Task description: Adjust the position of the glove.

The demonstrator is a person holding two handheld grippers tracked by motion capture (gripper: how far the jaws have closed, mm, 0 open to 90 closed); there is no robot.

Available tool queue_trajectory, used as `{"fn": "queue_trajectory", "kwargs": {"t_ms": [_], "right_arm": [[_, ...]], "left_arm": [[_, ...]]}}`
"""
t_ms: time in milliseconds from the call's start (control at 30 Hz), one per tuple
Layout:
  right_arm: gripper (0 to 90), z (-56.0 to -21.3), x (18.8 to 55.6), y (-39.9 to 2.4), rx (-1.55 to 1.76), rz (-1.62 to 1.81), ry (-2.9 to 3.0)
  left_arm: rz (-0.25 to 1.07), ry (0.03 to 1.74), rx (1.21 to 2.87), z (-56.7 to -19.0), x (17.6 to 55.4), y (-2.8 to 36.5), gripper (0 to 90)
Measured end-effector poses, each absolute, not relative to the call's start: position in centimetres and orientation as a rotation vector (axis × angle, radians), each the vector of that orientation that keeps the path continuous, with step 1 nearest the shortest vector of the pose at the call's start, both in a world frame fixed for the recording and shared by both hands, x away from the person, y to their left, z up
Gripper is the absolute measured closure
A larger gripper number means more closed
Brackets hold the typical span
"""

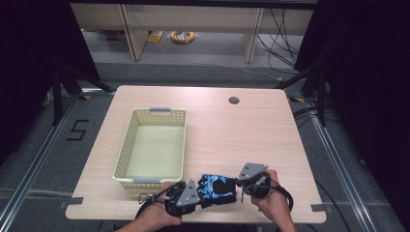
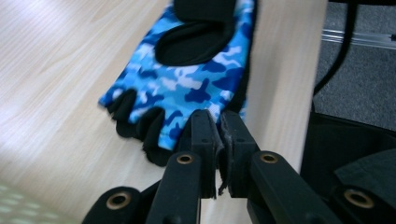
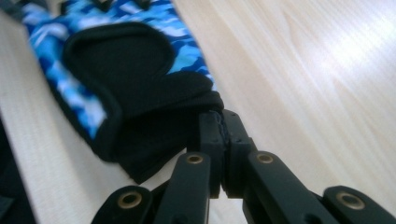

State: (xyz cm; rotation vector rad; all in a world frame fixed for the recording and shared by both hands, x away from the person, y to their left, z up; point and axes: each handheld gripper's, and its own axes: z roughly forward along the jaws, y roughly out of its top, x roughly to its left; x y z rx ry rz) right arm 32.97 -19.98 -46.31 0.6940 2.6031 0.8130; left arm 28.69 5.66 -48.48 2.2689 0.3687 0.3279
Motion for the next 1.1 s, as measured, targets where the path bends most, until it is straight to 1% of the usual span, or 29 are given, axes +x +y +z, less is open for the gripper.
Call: {"fn": "queue_trajectory", "kwargs": {"t_ms": [100,267,500,667,833,933,1100], "right_arm": [[89.7,-46.6,33.7,-19.4,0.672,0.783,2.618],[89.7,-47.8,34.5,-19.0,0.644,0.74,2.657],[88.6,-48.4,34.8,-19.4,0.68,0.727,2.686],[82.9,-48.6,34.7,-19.9,0.823,0.779,2.676],[73.3,-48.4,34.3,-21.5,1.01,0.898,2.607],[70.7,-48.3,33.9,-22.8,1.157,0.993,2.56],[67.6,-48.5,33.8,-23.7,1.273,1.087,2.516]], "left_arm": [[0.321,0.336,2.302,-49.1,28.0,4.9,84.2],[0.323,0.322,2.342,-50.4,27.9,4.1,82.4],[0.31,0.345,2.359,-51.0,28.1,4.2,78.2],[0.285,0.37,2.349,-51.0,28.1,4.6,74.7],[0.279,0.391,2.334,-50.4,28.2,5.3,66.5],[0.275,0.423,2.305,-49.8,28.4,6.1,59.9],[0.292,0.487,2.287,-49.4,29.0,7.4,56.4]]}}
